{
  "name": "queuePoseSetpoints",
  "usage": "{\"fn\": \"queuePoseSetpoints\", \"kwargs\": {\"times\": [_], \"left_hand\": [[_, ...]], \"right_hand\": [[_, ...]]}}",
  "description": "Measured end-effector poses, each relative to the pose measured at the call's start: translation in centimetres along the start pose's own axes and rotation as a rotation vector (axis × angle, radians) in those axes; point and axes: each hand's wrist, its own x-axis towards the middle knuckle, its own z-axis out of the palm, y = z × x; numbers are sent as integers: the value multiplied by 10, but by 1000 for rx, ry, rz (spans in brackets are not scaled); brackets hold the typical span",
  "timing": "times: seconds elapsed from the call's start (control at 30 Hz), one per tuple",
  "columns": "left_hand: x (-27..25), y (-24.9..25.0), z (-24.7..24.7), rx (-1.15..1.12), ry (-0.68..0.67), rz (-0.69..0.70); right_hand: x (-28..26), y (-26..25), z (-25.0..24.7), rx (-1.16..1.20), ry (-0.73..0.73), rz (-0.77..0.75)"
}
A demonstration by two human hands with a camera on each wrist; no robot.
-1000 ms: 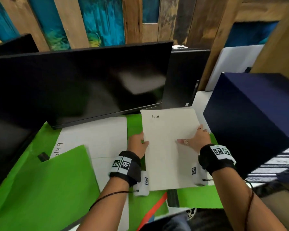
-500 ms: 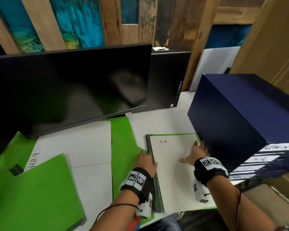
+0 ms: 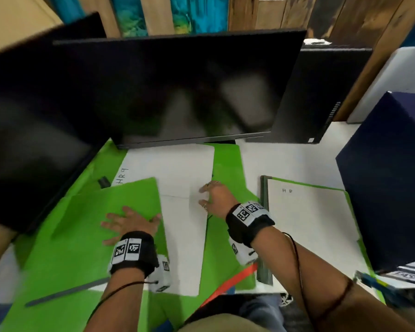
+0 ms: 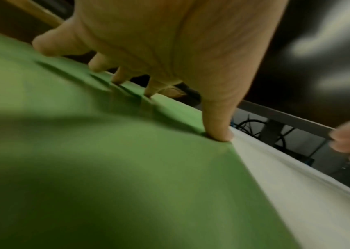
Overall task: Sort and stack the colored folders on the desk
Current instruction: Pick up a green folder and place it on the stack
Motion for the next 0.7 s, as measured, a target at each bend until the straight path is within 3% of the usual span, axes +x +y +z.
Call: {"fn": "queuePoseSetpoints", "kwargs": {"times": [0.07, 0.2, 0.3, 0.47, 0.6, 0.7], "left_hand": [[6, -19, 5, -4, -44, -14], [-2, -29, 17, 122, -92, 182], [-8, -30, 22, 242, -129, 326], [-13, -26, 26, 308, -179, 483], [-8, -21, 20, 182, -108, 525], [4, -24, 17, 26, 55, 491]], "right_hand": [[10, -28, 17, -6, -70, -101], [32, -53, 31, -67, -88, -185], [48, -48, 30, -102, -11, -92], [54, -27, 38, -136, -117, 106], [49, -21, 50, -12, -100, 139], [50, -21, 53, 170, -45, 161]]}}
